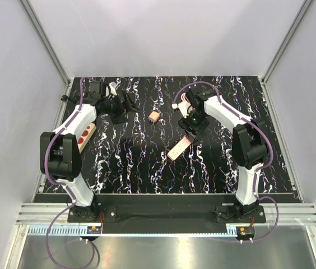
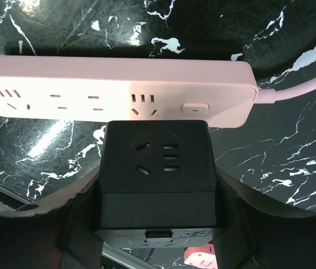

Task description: Insert the plug

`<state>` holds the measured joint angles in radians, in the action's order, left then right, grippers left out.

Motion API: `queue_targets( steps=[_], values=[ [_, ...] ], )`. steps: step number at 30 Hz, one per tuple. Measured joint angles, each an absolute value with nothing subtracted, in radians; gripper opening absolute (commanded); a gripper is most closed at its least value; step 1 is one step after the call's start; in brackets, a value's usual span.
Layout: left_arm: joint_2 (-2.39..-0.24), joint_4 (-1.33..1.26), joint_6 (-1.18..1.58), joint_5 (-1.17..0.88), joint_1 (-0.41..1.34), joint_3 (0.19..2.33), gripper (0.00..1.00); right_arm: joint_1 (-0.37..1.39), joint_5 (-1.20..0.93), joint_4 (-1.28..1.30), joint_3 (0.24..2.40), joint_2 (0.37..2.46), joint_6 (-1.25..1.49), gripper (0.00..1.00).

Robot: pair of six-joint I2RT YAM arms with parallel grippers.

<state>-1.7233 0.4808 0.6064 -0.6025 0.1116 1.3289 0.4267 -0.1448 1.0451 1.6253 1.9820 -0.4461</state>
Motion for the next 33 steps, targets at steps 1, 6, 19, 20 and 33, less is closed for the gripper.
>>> queue_targets(
  steps=[1, 6, 19, 20, 33],
  values=[
    [-1.723, 0.475, 0.608, -0.606, 0.111, 1.327, 0.99, 0.429, -0.147, 1.045, 1.627, 1.982, -0.445, 0.00],
    [-1.723, 0.468, 0.611, -0.614, 0.111, 1.319, 0.99, 0.444, -0.151, 1.045, 1.629, 1.983, -0.437, 0.00],
    [-1.723, 0.465, 0.611, -0.625, 0.109, 1.315, 0.99, 0.453, -0.157, 1.054, 1.638, 2.012, -0.404, 0.00],
    [-1.723, 0.463, 0.611, -0.626, 0.109, 1.315, 0.99, 0.453, -0.157, 1.055, 1.640, 2.014, -0.403, 0.00],
    [-1.723, 0.461, 0.612, -0.627, 0.105, 1.315, 0.99, 0.453, -0.159, 1.109, 1.710, 2.061, -0.381, 0.00]
  ],
)
